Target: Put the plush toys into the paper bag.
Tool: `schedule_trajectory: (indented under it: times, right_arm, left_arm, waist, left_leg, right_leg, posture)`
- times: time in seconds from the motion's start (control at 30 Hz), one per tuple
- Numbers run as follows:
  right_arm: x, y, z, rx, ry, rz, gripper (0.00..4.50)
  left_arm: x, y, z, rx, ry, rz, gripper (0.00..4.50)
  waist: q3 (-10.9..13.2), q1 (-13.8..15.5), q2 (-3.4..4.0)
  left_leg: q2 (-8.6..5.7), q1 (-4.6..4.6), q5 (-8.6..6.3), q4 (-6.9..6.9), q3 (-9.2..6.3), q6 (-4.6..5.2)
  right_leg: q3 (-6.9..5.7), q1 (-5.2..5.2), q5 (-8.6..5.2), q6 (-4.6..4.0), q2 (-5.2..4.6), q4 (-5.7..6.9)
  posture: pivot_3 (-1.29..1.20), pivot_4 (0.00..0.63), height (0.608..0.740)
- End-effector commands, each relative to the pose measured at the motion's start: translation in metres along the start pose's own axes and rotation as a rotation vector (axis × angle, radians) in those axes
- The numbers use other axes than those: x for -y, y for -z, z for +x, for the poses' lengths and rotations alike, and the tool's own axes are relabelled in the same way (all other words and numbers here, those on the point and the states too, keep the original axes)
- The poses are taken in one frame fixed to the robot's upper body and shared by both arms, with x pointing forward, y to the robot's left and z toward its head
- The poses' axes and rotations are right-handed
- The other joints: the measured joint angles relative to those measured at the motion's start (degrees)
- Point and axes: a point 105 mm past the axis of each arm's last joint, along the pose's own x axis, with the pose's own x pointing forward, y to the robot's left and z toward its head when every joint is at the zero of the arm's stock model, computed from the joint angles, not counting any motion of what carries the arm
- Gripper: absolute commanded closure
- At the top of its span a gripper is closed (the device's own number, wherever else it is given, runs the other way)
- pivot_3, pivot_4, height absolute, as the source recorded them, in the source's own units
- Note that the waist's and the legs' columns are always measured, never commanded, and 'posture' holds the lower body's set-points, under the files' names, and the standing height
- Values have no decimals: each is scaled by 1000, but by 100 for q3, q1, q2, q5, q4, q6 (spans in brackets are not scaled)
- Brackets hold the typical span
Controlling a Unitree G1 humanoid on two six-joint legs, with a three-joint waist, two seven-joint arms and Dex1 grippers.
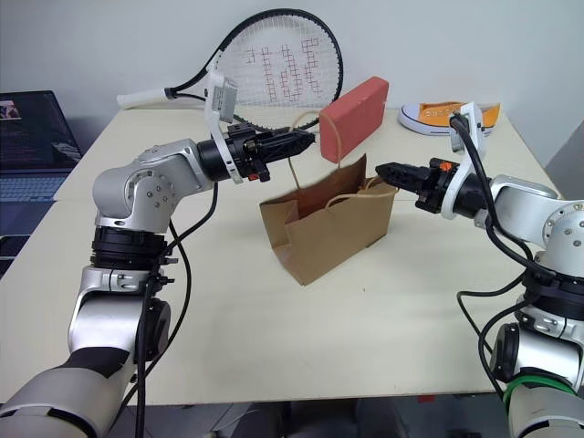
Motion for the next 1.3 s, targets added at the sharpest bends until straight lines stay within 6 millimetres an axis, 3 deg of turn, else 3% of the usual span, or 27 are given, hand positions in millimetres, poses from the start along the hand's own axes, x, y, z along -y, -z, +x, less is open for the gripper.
schedule_trajectory:
  times: [0.03,0.2,0.27,0.3,0.53,0.67,0.73,0.9,1.3]
  right_arm:
    - [-15,-25,-8,86,-44,-64,1537]
    - [-23,-34,-22,95,-69,-137,0]
    - [-21,-34,-30,78,-57,-178,0]
    - [-20,-33,-33,64,-50,-198,0]
    - [-11,-17,-63,-62,2,-625,0]
    - [-23,0,-73,-127,-121,-694,0]
    - [-32,14,-74,-183,-190,-695,0]
    - [-41,36,-71,-251,-255,-698,0]
    - [-46,44,-69,-266,-276,-697,0]
  left_arm:
    - [7,-30,-11,42,18,109,2130]
    - [4,-33,-34,24,-29,154,775]
    - [2,-32,-45,21,-53,161,158]
    - [2,-31,-49,17,-60,166,73]
    - [4,-13,-87,-14,-138,159,73]
    - [19,12,-97,-22,-99,100,73]
    - [27,32,-96,-39,-74,54,73]
    - [33,57,-89,-63,-45,0,73]
    - [22,83,-67,-62,-21,-10,73]
  waist:
    - [0,-2,0]
    - [1,-2,2]
    - [1,0,2]
    - [2,-1,3]
    - [2,11,3]
    - [2,-3,3]
    - [2,1,3]
    - [2,37,2]
    - [2,91,2]
  left_leg:
    - [0,0,0,0,0,0]
    - [0,0,0,-2,0,0]
    - [0,0,0,-3,0,0]
    - [0,1,0,-3,0,0]
    - [1,2,-1,-1,3,0]
    - [5,5,0,0,12,0]
    - [7,9,0,1,14,0]
    - [9,12,0,9,14,-1]
    - [8,11,0,12,21,-1]
  right_leg:
    - [1,-2,0,0,0,0]
    - [0,-2,0,0,0,0]
    - [0,-2,-1,-1,-1,0]
    - [0,-2,-1,-1,-1,0]
    - [0,-1,-3,-3,-2,-4]
    - [1,-2,-3,-2,-3,-5]
    - [1,-1,-4,-3,-3,-2]
    - [0,4,-21,-33,-2,-2]
    - [2,5,-22,-36,-2,-5]
  posture:
    - [0,150,740]
    - [0,150,740]
    - [0,150,740]
    - [0,150,740]
    - [0,150,740]
    - [0,150,740]
    - [0,150,740]
    - [0,150,740]
    - [0,150,740]
